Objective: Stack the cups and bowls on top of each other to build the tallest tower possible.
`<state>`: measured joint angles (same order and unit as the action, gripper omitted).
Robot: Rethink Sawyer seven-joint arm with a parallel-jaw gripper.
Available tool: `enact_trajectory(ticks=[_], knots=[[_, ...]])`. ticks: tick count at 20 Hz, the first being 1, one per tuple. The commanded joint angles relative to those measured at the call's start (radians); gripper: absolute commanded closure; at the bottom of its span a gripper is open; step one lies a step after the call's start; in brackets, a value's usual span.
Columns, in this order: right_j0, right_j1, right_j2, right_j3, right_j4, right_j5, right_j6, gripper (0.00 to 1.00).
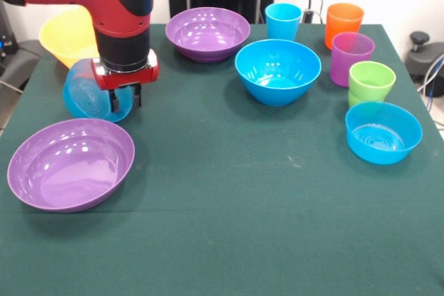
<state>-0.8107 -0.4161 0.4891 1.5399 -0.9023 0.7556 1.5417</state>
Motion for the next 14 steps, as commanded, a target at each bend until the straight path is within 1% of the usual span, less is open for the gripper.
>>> enact_trajectory(ticks=[1, 12, 14], knots=[[0.033, 0.044, -0.023, -0.047, -0.053, 0.049, -0.184, 1.00], [0.016, 0.017, -0.003, -0.025, -0.026, 0.051, -0.197, 1.00], [-0.005, -0.019, 0.028, 0.005, 0.009, 0.055, -0.221, 1.00]])
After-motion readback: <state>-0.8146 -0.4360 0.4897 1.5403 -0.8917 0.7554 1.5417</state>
